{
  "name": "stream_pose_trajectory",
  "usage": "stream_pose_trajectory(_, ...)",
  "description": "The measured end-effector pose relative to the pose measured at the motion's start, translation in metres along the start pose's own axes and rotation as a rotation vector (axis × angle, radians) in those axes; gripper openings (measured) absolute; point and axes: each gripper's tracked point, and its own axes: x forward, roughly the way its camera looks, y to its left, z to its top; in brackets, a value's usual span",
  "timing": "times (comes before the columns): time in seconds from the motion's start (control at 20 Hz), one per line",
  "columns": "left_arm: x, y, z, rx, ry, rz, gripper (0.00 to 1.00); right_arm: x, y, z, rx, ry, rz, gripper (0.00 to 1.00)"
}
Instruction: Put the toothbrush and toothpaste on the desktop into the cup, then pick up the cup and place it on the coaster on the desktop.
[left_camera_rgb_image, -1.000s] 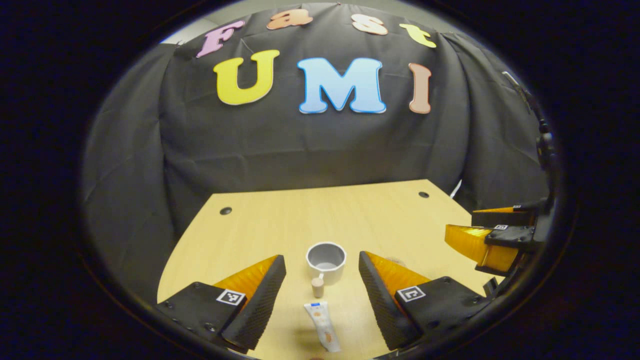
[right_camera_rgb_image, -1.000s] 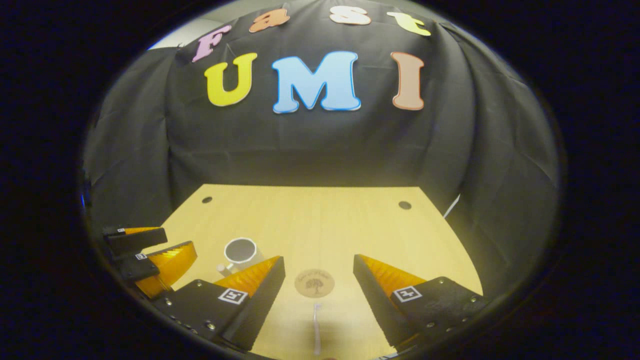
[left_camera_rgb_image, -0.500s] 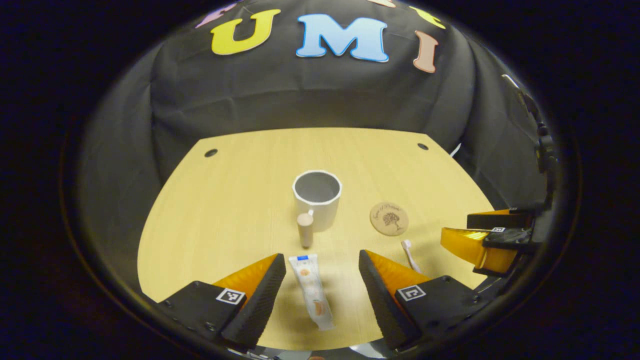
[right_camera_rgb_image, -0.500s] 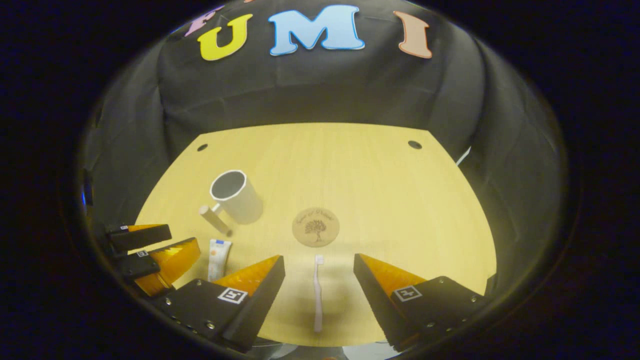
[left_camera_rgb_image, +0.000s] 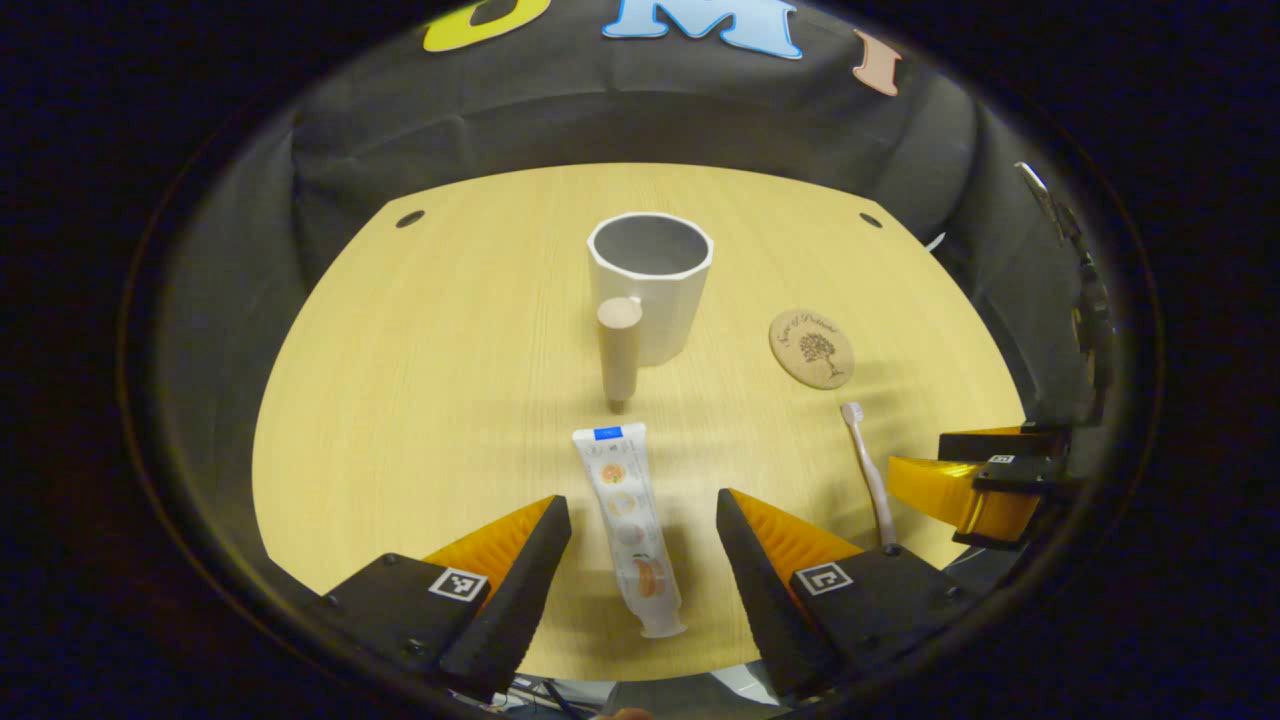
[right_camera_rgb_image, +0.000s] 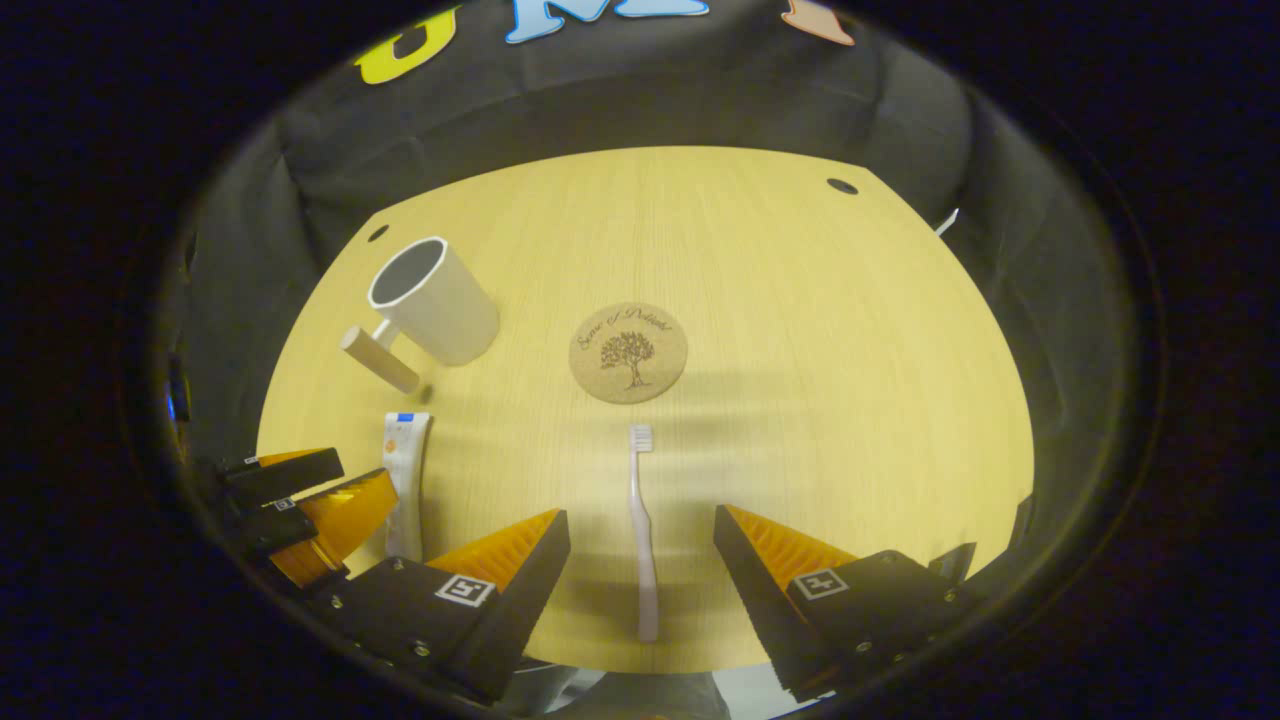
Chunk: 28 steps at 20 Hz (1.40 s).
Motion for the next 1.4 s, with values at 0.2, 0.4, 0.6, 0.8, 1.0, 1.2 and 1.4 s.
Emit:
stream_pose_trajectory(0.2,0.012,0.01,-0.012,-0.02,0.056,0.011,0.96,0.016,0.0,-0.013,0.018,0.058,-0.002,0.92)
stream_pose_trajectory(0.4,0.021,0.015,-0.018,-0.025,0.1,0.026,0.96,0.027,-0.002,-0.02,0.01,0.098,-0.014,0.92)
stream_pose_trajectory(0.6,0.029,0.014,-0.028,-0.056,0.149,0.027,0.96,0.036,-0.004,-0.028,-0.009,0.133,-0.029,0.92)
stream_pose_trajectory(0.8,0.03,0.02,-0.04,-0.093,0.195,0.028,0.96,0.039,-0.007,-0.029,-0.029,0.14,-0.053,0.91)
stream_pose_trajectory(1.0,0.031,0.027,-0.046,-0.074,0.224,0.063,0.94,0.039,-0.005,-0.032,-0.063,0.154,-0.064,0.92)
stream_pose_trajectory(1.2,0.043,0.018,-0.047,-0.06,0.24,0.077,0.95,0.038,-0.006,-0.035,-0.033,0.169,-0.069,0.95)
stream_pose_trajectory(1.4,0.046,0.017,-0.043,-0.043,0.241,0.072,0.82,0.039,-0.006,-0.036,-0.016,0.224,-0.082,0.91)
